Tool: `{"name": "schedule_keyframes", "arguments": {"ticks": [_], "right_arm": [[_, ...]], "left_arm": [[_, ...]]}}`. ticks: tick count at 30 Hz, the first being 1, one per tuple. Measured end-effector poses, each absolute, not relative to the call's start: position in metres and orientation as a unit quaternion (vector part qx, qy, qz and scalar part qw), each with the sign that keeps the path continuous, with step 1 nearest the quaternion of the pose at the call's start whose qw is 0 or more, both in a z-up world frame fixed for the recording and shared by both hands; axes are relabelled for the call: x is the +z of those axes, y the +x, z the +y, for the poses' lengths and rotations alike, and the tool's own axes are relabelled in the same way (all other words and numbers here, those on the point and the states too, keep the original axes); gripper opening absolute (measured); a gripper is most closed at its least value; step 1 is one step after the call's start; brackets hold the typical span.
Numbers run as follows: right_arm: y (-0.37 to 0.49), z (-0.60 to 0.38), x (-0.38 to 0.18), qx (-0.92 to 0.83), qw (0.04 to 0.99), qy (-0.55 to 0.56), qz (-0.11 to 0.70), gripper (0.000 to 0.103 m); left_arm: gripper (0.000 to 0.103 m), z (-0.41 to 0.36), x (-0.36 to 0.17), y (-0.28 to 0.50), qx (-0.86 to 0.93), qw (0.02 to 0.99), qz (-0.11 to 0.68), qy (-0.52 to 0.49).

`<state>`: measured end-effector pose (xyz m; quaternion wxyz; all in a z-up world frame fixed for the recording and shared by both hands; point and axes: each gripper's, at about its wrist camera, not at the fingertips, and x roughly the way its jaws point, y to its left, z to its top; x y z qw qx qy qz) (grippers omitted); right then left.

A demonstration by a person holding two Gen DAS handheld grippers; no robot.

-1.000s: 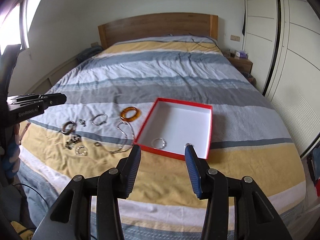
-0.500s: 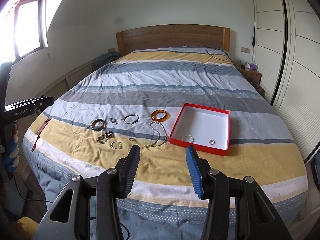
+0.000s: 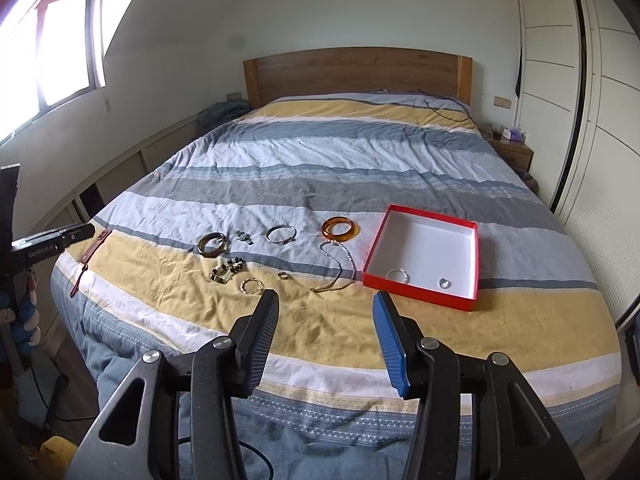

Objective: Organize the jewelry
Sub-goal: 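Withdraw both open tools back toward the remaining jewelry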

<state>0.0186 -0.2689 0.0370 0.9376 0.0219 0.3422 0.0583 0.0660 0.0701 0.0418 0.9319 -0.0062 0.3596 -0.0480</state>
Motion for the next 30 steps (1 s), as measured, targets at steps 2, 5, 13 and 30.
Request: {"name": "schedule_keyframes", "arguments": {"ticks": [2, 5, 13, 30], "right_arm": [[0.023, -0.265, 0.033, 0.063, 0.935, 0.025, 0.348, 0.050], [0.032, -0.260, 0.023, 0.070, 0.931, 0.026, 0.358, 0.050], [0.068, -0.248, -0.016, 0.095, 0.914, 0.035, 0.393, 0.052], [0.170, -0.203, -0.107, 0.151, 0.866, 0.025, 0.477, 0.052]], "left_arm": [[0.040, 0.071, 0.032, 0.069, -0.051, 0.929, 0.368, -0.007], [0.040, 0.069, 0.014, 0.076, -0.054, 0.922, 0.382, -0.007], [0.040, 0.058, -0.043, 0.112, -0.064, 0.897, 0.437, -0.023], [0.040, 0.040, -0.125, 0.223, -0.086, 0.859, 0.504, -0.032]]}}
